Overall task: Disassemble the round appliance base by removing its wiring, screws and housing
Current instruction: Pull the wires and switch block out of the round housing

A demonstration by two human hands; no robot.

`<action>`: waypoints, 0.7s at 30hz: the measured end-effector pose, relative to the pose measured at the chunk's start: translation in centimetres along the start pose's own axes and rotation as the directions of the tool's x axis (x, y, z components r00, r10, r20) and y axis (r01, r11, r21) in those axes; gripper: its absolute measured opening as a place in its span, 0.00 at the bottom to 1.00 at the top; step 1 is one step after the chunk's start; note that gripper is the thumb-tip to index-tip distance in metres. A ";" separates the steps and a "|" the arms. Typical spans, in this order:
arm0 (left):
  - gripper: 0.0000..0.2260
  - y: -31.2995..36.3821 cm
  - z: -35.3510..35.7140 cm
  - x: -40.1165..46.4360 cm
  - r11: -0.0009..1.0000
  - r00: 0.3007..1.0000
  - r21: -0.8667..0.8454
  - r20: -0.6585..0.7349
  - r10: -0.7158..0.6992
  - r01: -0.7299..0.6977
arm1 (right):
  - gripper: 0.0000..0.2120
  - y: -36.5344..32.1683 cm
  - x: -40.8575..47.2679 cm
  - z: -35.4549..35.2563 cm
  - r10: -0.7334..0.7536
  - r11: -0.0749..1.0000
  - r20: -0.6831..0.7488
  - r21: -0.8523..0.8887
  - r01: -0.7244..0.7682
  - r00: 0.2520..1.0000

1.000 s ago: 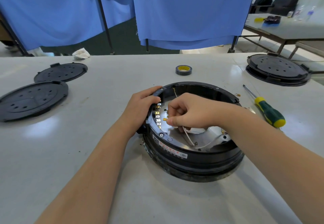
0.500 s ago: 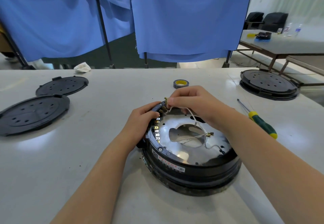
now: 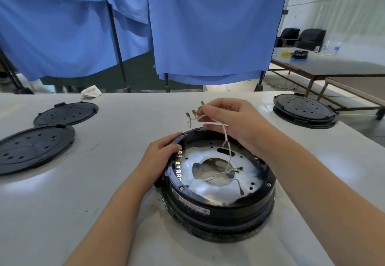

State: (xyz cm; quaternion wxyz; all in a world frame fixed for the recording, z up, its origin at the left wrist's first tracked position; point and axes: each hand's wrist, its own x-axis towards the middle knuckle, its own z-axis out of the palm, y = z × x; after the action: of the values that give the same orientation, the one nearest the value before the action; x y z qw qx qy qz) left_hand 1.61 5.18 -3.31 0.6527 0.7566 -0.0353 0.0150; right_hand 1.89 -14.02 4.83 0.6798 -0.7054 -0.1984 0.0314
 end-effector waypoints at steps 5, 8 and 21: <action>0.16 -0.1 0.0 0.0 1.000 1.000 -0.009 -0.009 0.006 -0.006 | 0.07 -2.0 -0.6 -1.2 -0.053 0.995 -0.123 0.077 0.063 0.991; 0.16 -0.1 0.0 0.0 1.000 1.000 -0.001 -0.016 0.006 -0.006 | 0.05 -2.9 -1.0 -2.1 -0.109 0.993 -0.221 0.024 0.117 0.969; 0.17 0.0 0.0 -0.1 1.000 0.999 -0.001 -0.035 -0.025 0.025 | 0.03 -3.6 -1.2 -5.4 -0.380 0.908 -0.397 -0.330 0.256 0.835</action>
State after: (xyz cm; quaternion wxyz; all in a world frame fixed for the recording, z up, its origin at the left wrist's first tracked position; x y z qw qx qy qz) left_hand 1.52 5.17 -3.35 0.6535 0.7565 -0.0143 0.0202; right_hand 1.64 -19.54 8.43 0.6025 -0.7336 -0.1524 -0.2749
